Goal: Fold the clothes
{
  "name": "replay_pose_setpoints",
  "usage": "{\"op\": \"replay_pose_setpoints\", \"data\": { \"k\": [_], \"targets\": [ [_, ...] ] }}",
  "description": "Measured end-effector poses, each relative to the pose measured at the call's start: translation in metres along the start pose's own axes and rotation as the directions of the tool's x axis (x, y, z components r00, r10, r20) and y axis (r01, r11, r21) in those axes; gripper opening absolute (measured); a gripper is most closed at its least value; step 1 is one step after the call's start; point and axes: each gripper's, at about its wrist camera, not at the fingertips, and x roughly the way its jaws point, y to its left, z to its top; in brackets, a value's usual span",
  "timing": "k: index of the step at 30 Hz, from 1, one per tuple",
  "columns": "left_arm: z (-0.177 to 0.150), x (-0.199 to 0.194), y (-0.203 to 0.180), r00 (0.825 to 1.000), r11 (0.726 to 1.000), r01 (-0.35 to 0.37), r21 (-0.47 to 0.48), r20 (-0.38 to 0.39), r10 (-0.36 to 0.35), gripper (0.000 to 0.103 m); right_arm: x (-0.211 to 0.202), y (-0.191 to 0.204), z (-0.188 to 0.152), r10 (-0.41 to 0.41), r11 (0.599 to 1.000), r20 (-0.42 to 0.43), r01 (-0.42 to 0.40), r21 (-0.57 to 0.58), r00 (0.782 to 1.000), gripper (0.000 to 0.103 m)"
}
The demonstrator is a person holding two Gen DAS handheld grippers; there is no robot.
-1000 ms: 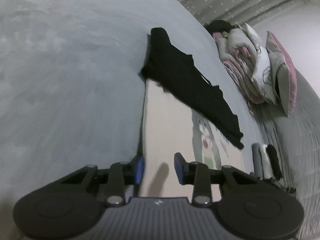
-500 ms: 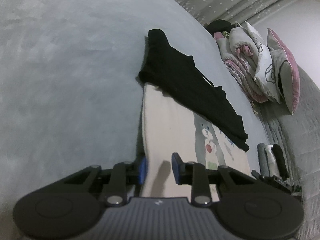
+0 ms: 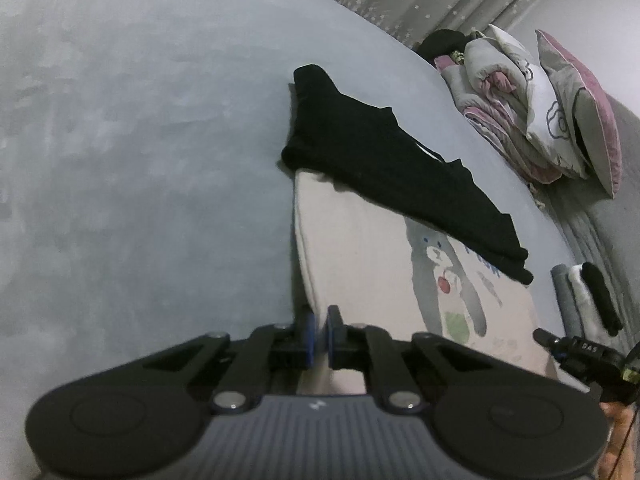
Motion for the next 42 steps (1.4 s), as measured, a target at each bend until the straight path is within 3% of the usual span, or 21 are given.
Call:
{"op": "replay_pose_setpoints", "data": {
  "k": [2,4,6,8,12,15,19,22,31,35,37,42],
  "targets": [
    [-0.001,-0.002,-0.002,1.000,1.000,-0.002,0.007,0.009,0.002,0.010,-0.006,0.005,-0.001,-0.018,0.999,0.026,0.019,-0.039,1.000,0.022],
    [-0.002,-0.006,-0.006,1.000,1.000,-0.010,0.020,0.027,0.009,0.018,-0.013,0.012,-0.003,-0.036,0.995,0.061,0.041,-0.087,0.997,0.027],
    [-0.004,-0.011,-0.011,0.998,0.999,-0.023,0.035,0.058,0.021,0.037,-0.021,0.024,-0.007,-0.047,0.986,0.111,0.065,-0.156,0.993,0.036],
    [-0.007,-0.017,-0.018,0.994,0.997,-0.048,0.061,0.106,0.041,0.044,-0.027,0.038,-0.013,-0.038,0.969,0.147,0.072,-0.235,0.988,0.037],
    [-0.013,-0.027,-0.033,0.984,0.987,-0.062,0.150,0.176,0.035,0.048,-0.029,0.059,-0.029,0.018,0.927,0.130,0.032,-0.374,0.991,0.037],
    [-0.021,-0.026,-0.041,0.987,0.974,-0.045,0.222,0.161,0.009,0.051,-0.018,0.063,-0.037,-0.003,0.910,0.084,0.038,-0.412,0.996,0.037],
    [-0.034,-0.013,-0.045,0.993,0.950,-0.085,0.299,0.098,0.058,0.052,-0.008,0.054,-0.041,-0.052,0.911,0.035,0.062,-0.408,0.998,0.037],
    [-0.040,-0.016,-0.046,0.992,0.932,-0.093,0.350,0.109,0.058,0.052,-0.015,0.044,-0.046,-0.028,0.919,0.026,0.036,-0.392,0.999,0.037],
    [-0.059,-0.030,-0.045,0.995,0.895,-0.069,0.441,0.092,0.031,0.053,-0.049,0.039,-0.069,0.000,0.901,-0.003,-0.002,-0.433,1.000,0.037],
    [-0.069,-0.039,-0.044,0.997,0.875,-0.061,0.480,0.073,0.029,0.059,-0.060,0.032,-0.075,0.009,0.902,-0.023,-0.018,-0.431,1.000,0.039],
    [-0.073,-0.044,-0.042,0.997,0.874,-0.069,0.481,0.055,0.048,0.064,-0.066,0.027,-0.077,0.012,0.904,-0.032,-0.025,-0.427,0.999,0.040],
    [-0.081,-0.055,-0.033,0.999,0.888,-0.041,0.458,0.024,0.034,0.064,-0.080,0.016,-0.080,0.016,0.915,-0.038,-0.030,-0.401,0.999,0.042]
  ]
}}
